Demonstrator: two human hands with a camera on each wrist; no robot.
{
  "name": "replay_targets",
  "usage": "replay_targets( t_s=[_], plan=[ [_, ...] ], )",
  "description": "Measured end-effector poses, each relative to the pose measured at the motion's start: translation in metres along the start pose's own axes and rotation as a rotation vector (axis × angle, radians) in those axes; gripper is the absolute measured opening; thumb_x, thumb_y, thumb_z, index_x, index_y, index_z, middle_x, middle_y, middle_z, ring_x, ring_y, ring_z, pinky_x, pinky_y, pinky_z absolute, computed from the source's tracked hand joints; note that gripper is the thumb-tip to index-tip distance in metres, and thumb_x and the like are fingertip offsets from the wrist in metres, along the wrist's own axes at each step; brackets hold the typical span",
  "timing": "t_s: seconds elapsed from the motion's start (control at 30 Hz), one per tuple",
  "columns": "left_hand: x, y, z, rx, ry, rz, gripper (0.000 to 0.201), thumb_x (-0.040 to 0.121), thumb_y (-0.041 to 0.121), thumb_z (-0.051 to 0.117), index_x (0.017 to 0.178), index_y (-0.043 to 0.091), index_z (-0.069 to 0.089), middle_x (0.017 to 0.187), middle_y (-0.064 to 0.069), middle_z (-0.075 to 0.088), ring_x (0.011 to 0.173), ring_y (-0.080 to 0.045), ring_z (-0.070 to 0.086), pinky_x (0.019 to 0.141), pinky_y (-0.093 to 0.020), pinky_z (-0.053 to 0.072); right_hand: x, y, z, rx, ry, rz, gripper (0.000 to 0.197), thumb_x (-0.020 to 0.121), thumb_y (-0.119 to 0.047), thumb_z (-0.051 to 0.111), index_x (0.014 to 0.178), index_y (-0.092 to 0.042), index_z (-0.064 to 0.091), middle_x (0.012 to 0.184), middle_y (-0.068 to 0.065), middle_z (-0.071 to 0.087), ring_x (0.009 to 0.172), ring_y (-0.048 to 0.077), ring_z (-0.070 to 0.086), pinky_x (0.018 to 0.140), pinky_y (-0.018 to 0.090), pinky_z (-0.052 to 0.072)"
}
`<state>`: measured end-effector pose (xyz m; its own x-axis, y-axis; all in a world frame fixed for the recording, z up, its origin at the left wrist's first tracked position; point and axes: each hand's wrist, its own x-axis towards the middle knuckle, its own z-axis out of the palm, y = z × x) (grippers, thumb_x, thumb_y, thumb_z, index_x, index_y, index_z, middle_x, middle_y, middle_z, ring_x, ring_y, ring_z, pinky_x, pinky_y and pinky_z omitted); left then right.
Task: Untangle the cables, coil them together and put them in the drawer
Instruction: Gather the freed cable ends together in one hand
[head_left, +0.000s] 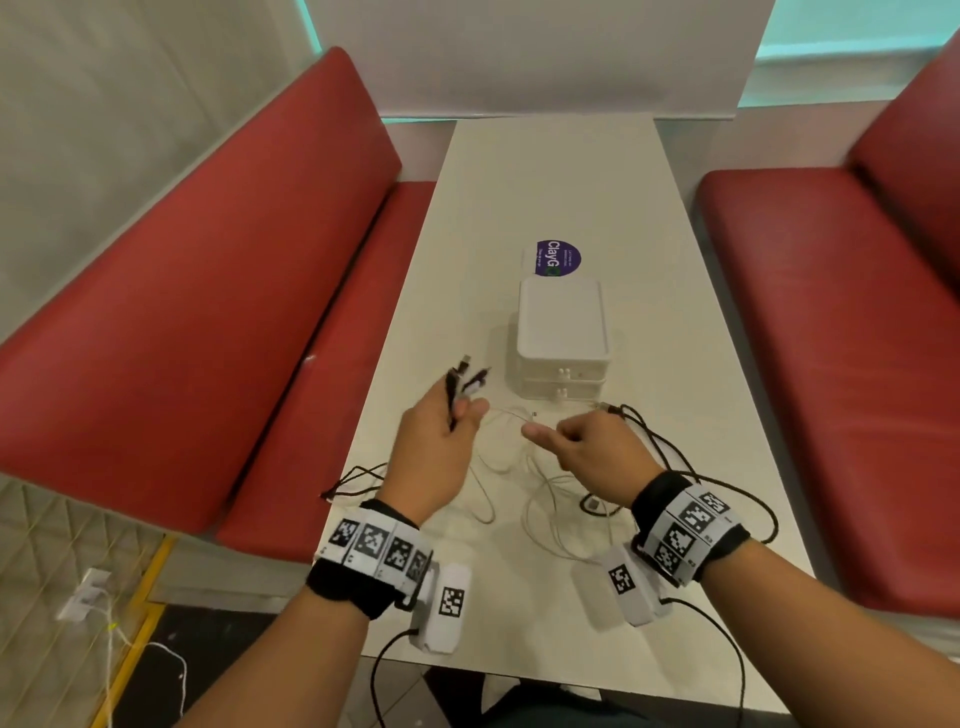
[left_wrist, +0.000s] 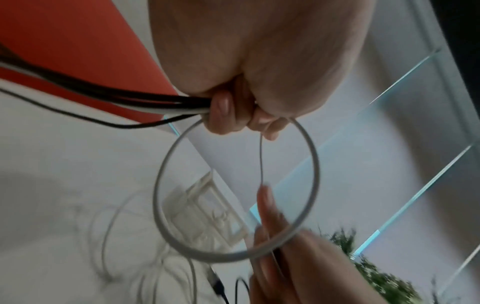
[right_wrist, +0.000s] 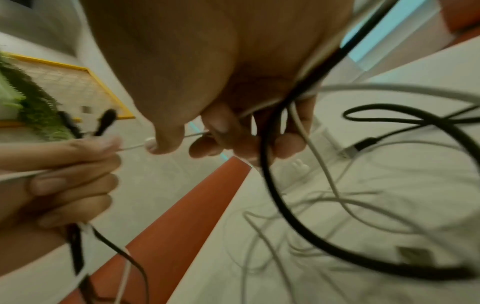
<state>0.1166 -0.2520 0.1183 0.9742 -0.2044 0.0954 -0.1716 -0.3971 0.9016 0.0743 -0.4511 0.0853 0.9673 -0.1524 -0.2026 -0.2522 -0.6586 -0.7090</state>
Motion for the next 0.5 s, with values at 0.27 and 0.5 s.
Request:
replay_targets(
  t_s=[0.27, 0.5],
  plan=[
    [0.016, -0.047, -0.021, 0.65, -0.333, -0.217, 0.012, 0.098, 0.023, 0.054, 0.092, 0.012, 0.053, 0.096, -0.006, 0.069, 0.088, -0.027, 0.068, 0.069, -0.035, 0.051, -0.008, -0.015, -0.011, 0.211, 0.037, -0.191, 0.026, 0.101, -0.028, 0.055, 0.079, -0.022, 0.067, 0.056, -0.011, 0.049, 0.054, 0.004, 0.043, 0.057, 0.023, 0.033],
    [0.001, -0.01, -0.009, 0.616, -0.31, 0.299, 0.027, 0.09, 0.025, 0.07, 0.109, 0.029, 0.052, 0.093, 0.017, 0.052, 0.065, -0.003, 0.051, 0.062, -0.031, 0.044, -0.005, -0.008, -0.005, -0.041, -0.123, -0.184, 0.026, 0.099, -0.031, 0.058, 0.078, -0.023, 0.071, 0.048, -0.019, 0.054, 0.048, 0.005, 0.049, 0.053, 0.022, 0.033]
  ],
)
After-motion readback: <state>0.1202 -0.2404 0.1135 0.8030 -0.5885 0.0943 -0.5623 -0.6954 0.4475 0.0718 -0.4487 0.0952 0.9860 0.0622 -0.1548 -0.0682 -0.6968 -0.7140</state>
